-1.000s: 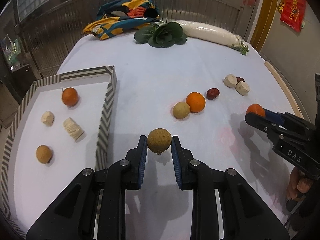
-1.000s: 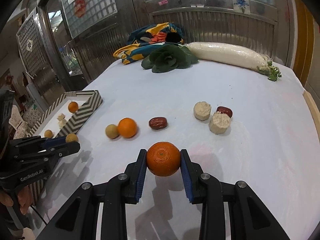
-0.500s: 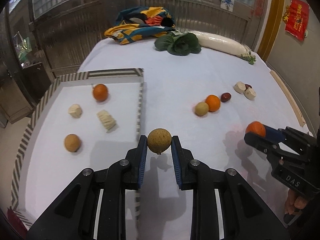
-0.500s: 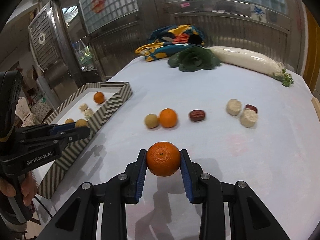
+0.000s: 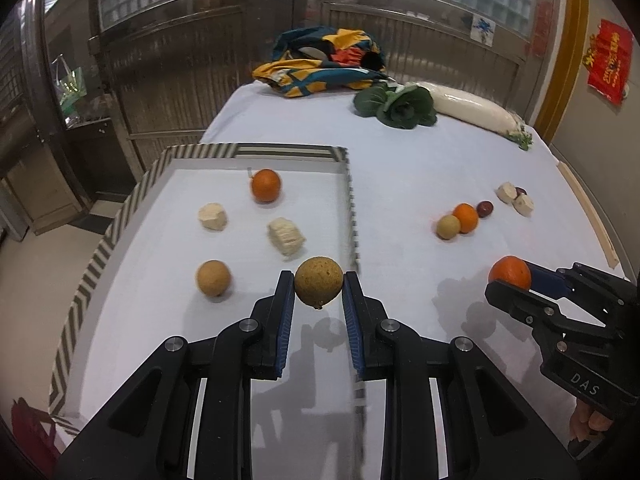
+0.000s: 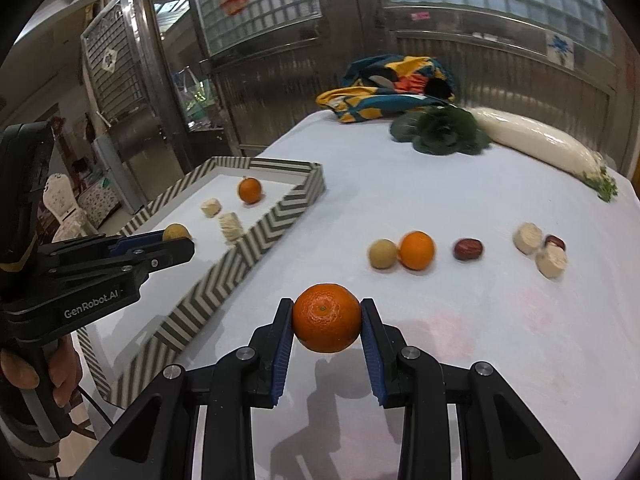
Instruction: Organize fruits
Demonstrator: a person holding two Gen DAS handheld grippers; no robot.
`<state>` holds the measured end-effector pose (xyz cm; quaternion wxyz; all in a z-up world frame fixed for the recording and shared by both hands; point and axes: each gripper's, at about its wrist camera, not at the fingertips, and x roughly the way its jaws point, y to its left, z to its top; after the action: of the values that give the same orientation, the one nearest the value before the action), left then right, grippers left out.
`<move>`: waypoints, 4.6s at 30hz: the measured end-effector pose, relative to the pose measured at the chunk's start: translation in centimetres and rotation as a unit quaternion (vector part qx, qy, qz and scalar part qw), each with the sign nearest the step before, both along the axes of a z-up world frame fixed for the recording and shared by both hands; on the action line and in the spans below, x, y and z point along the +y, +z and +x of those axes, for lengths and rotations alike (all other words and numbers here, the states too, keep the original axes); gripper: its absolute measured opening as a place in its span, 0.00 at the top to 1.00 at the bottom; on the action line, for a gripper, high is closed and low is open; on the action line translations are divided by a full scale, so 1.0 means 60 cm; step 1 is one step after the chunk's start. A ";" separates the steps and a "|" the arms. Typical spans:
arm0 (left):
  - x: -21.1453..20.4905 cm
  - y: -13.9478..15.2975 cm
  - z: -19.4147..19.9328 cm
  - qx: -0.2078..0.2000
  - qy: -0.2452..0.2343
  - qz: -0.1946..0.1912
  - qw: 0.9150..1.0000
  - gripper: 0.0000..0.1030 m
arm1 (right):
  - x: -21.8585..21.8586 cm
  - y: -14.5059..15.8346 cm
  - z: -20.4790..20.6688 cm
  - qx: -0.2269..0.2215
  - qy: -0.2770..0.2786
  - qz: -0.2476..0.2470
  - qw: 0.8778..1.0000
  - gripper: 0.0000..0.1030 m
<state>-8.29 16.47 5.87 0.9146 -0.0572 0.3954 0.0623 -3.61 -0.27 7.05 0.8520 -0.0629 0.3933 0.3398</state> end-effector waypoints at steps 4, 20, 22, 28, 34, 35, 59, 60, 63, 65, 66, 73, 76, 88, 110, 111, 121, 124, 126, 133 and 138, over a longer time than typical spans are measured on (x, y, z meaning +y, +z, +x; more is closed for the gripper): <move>0.020 0.001 -0.008 -0.002 0.011 -0.001 1.000 0.77 | 0.029 0.005 -0.007 -0.003 0.016 -0.004 1.000 0.69; 0.093 -0.004 -0.032 -0.001 0.049 -0.004 0.999 0.77 | 0.119 0.011 -0.025 -0.007 0.066 -0.012 0.998 0.69; 0.100 -0.005 -0.034 0.000 0.054 -0.004 0.999 0.77 | 0.129 0.012 -0.027 -0.007 0.072 -0.013 0.997 0.69; 0.119 -0.011 -0.036 0.005 0.067 -0.003 0.998 0.77 | 0.148 0.014 -0.033 -0.008 0.085 -0.012 0.996 0.69; 0.133 -0.017 -0.035 0.011 0.075 -0.006 0.997 0.77 | 0.167 0.012 -0.036 -0.007 0.096 -0.015 0.995 0.69; 0.136 -0.017 -0.034 0.012 0.076 -0.008 0.997 0.77 | 0.169 0.012 -0.036 -0.007 0.098 -0.015 0.995 0.69; 0.183 -0.047 0.023 0.079 0.086 -0.009 0.993 0.77 | 0.291 -0.047 0.018 0.013 0.148 -0.080 0.986 0.69; 0.185 -0.049 0.022 0.082 0.086 -0.012 0.993 0.77 | 0.293 -0.050 0.019 0.013 0.147 -0.084 0.985 0.69; 0.186 -0.056 0.027 0.096 0.081 -0.020 0.992 0.77 | 0.301 -0.057 0.021 0.009 0.148 -0.091 0.985 0.69; 0.187 -0.059 0.028 0.101 0.081 -0.025 0.991 0.77 | 0.306 -0.059 0.018 0.010 0.151 -0.095 0.984 0.69; 0.186 -0.060 0.029 0.103 0.080 -0.027 0.991 0.77 | 0.308 -0.061 0.018 0.013 0.154 -0.098 0.983 0.69; 0.191 -0.052 0.025 0.093 0.088 -0.045 0.991 0.41 | 0.291 -0.044 0.014 0.016 0.149 -0.081 0.985 0.68; 0.182 -0.041 0.017 0.080 0.089 -0.046 0.992 0.41 | 0.264 -0.022 0.006 0.019 0.145 -0.051 0.988 0.68; 0.056 -0.012 0.026 0.056 0.010 -0.062 0.996 0.40 | 0.070 0.023 0.021 0.001 0.039 -0.028 0.999 0.64; -0.149 -0.023 0.100 0.082 -0.099 -0.032 0.991 0.40 | -0.134 -0.044 0.086 0.049 -0.070 -0.038 0.996 0.64; -0.154 -0.024 0.104 0.083 -0.103 -0.031 0.991 0.40 | -0.134 -0.043 0.089 0.048 -0.068 -0.038 0.996 0.64; -0.167 -0.052 0.159 0.128 -0.124 -0.040 0.983 0.40 | -0.143 -0.030 0.116 0.040 -0.071 -0.025 0.996 0.64; -0.167 -0.056 0.173 0.128 -0.122 -0.026 0.984 0.40 | -0.132 -0.029 0.125 0.036 -0.060 -0.034 0.997 0.64; -0.166 -0.060 0.183 0.129 -0.120 -0.022 0.984 0.40 | -0.127 -0.030 0.133 0.033 -0.061 -0.039 0.997 0.64; -0.173 -0.066 0.217 0.130 -0.132 -0.028 0.982 0.40 | -0.134 -0.041 0.144 0.043 -0.067 -0.030 0.996 0.64; -0.165 -0.074 0.241 0.122 -0.119 -0.045 0.984 0.40 | -0.138 -0.040 0.154 0.045 -0.069 -0.020 0.996 0.64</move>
<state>6.15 6.58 1.41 0.8568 -0.0428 0.5105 -0.0584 5.63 -8.52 4.68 0.8536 -0.0371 0.4411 0.2747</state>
